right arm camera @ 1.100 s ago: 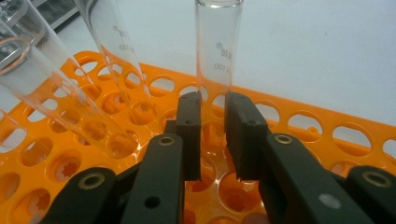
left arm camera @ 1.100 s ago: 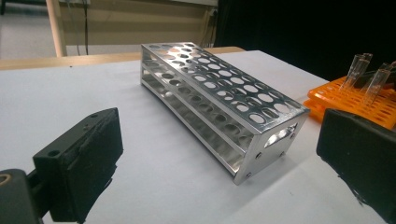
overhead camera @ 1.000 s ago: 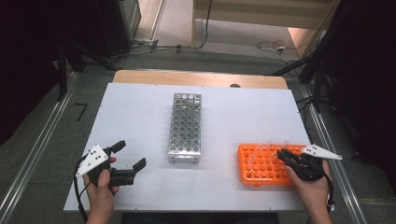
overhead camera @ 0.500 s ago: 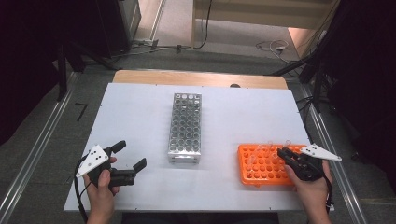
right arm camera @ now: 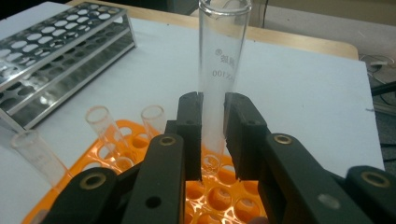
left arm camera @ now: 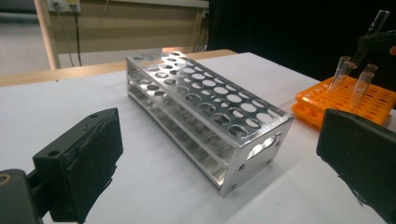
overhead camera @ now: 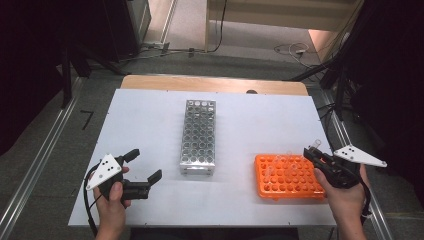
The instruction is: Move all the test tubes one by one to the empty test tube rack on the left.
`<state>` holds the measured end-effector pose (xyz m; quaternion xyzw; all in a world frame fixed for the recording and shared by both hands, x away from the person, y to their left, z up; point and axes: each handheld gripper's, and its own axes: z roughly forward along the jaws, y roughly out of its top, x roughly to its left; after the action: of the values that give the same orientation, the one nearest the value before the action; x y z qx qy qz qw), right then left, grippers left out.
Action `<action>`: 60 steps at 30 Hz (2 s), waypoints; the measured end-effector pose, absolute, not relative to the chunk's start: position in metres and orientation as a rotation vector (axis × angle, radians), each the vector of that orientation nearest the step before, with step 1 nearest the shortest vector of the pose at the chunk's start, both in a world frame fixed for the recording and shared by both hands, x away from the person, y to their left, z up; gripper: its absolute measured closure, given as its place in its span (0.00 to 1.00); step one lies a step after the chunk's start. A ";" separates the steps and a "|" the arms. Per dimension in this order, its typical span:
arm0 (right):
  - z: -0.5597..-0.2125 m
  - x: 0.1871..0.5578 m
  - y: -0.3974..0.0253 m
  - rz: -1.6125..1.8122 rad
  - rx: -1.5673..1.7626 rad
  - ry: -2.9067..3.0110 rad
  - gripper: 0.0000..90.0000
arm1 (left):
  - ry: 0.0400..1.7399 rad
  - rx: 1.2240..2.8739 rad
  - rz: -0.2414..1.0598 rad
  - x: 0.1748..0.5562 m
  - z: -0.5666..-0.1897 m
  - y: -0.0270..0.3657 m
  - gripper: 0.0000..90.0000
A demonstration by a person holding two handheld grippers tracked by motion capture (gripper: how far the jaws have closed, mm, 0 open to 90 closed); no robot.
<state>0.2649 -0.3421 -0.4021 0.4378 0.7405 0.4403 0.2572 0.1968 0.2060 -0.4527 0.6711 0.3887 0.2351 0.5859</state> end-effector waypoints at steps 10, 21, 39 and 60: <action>-0.372 0.260 -0.321 1.300 1.120 2.054 0.83 | 0.856 1.576 0.512 0.199 -0.440 0.193 0.00; -0.368 0.267 -0.270 1.364 0.985 2.169 0.83 | 0.801 1.597 0.466 0.204 -0.427 0.175 0.00; -0.411 0.252 -0.184 1.352 0.794 2.417 0.83 | 0.734 1.644 0.368 0.221 -0.425 0.135 0.01; -0.446 0.231 -0.138 1.235 0.644 2.556 0.83 | 0.698 1.788 0.257 0.213 -0.432 0.082 0.55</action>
<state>0.2313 -0.1379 -0.4464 0.2197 0.8722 0.4216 0.1153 0.2135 0.0815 -0.4318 0.7607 0.2971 0.1095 0.5666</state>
